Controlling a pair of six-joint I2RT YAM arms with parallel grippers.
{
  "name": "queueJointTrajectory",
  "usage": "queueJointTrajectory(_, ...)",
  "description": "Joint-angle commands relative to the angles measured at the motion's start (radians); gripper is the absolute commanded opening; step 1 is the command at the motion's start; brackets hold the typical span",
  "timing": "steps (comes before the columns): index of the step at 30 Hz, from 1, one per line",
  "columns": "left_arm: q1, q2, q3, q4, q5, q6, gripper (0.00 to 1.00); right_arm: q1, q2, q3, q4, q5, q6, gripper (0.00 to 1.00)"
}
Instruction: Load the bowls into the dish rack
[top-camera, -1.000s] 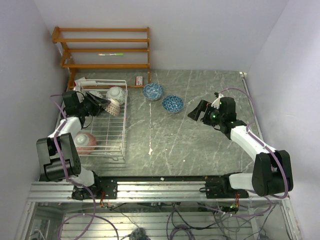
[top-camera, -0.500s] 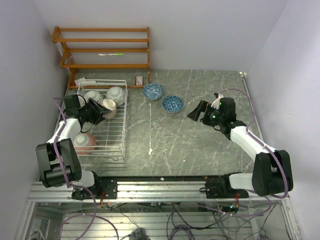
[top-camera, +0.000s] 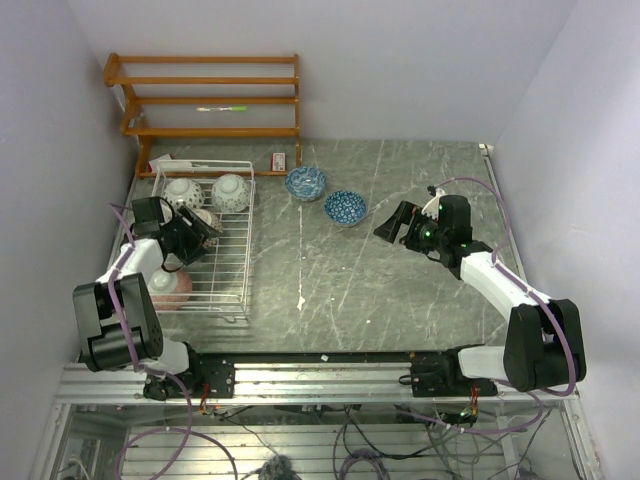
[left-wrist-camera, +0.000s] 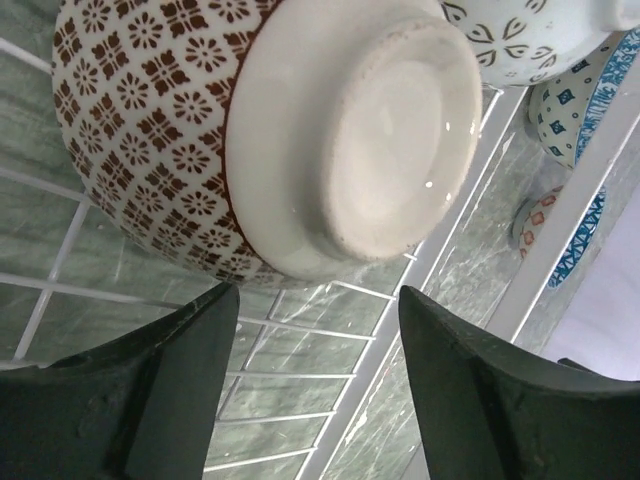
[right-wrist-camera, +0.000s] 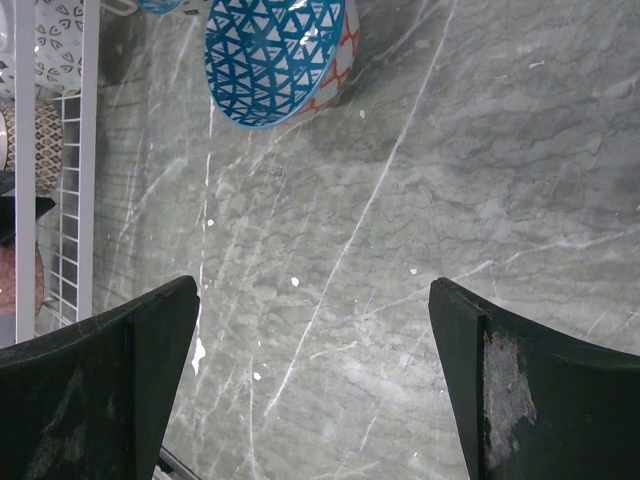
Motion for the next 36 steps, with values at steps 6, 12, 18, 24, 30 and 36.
queueJointTrajectory(6,0.006,-0.133,0.061,-0.228,-0.103,0.074,0.88,-0.008,-0.003,-0.006,0.018,0.006,-0.004,1.0)
queueJointTrajectory(12,0.005,-0.237,0.138,-0.339,-0.171,0.139,0.99,-0.008,-0.008,-0.001,0.008,0.01,-0.01,1.0)
queueJointTrajectory(18,-0.022,-0.267,0.248,-0.373,-0.295,0.21,0.99,-0.007,0.003,0.007,0.009,0.003,-0.008,1.0)
queueJointTrajectory(24,-0.196,-0.166,0.382,-0.352,-0.539,0.24,0.99,-0.008,0.021,0.005,0.015,0.002,-0.009,1.0)
queueJointTrajectory(30,-0.309,-0.024,0.498,-0.373,-0.737,0.281,0.98,-0.009,0.033,-0.006,0.017,-0.002,-0.015,1.0)
queueJointTrajectory(36,-0.336,0.042,0.518,-0.37,-0.822,0.322,0.96,-0.007,0.037,-0.012,0.026,-0.015,-0.012,1.0)
